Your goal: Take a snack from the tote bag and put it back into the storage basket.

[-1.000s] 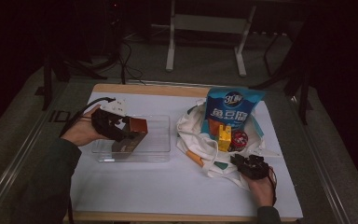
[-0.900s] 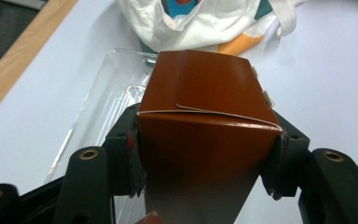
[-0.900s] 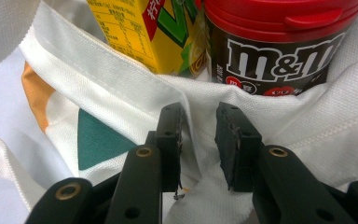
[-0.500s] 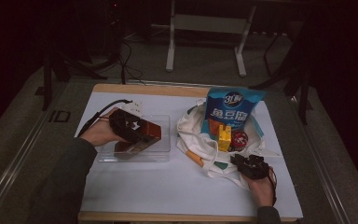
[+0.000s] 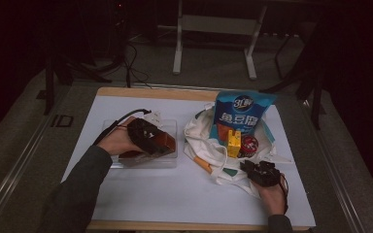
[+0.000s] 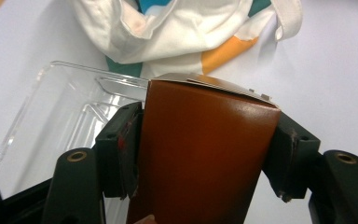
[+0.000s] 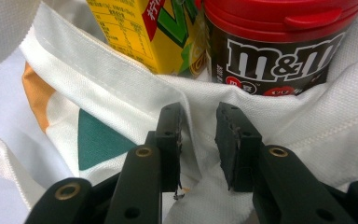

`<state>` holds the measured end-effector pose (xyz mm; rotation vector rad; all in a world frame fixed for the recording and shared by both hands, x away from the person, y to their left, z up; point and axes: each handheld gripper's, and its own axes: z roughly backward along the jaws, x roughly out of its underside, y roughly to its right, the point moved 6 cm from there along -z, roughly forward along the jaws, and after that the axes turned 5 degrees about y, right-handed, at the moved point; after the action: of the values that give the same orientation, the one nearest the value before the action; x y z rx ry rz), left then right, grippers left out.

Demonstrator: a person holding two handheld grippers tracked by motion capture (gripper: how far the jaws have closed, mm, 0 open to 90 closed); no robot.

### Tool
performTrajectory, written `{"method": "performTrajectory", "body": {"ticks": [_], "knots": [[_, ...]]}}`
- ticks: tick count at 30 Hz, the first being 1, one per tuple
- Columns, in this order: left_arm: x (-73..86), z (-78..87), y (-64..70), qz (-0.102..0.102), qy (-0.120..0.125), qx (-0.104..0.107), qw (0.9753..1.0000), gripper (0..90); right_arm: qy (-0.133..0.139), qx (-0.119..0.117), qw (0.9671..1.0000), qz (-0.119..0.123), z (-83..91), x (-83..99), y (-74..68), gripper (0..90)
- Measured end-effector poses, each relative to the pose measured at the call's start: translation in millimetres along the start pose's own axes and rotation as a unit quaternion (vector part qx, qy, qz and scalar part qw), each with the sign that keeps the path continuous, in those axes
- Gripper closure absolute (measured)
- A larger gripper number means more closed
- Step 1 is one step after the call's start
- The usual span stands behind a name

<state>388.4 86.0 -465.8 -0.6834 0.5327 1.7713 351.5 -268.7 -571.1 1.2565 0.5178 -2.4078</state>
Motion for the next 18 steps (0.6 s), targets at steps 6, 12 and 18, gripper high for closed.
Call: {"method": "performTrajectory", "body": {"ticks": [6,12,18], "knots": [[3.4,-10.9,2.0,-0.001,-0.018,-0.005,0.9998,35.6,0.0,-0.001,1.0,-0.001,0.1,0.0,0.0,70.5],[5.7,-18.9,3.7,0.001,-0.03,-0.015,0.9994,35.0,0.0,-0.001,1.0,-0.002,0.1,0.0,0.1,70.5],[7.5,-26.7,4.7,0.004,-0.044,-0.018,0.9988,33.9,0.0,-0.001,1.0,-0.002,0.1,0.0,0.1,70.4]]}}
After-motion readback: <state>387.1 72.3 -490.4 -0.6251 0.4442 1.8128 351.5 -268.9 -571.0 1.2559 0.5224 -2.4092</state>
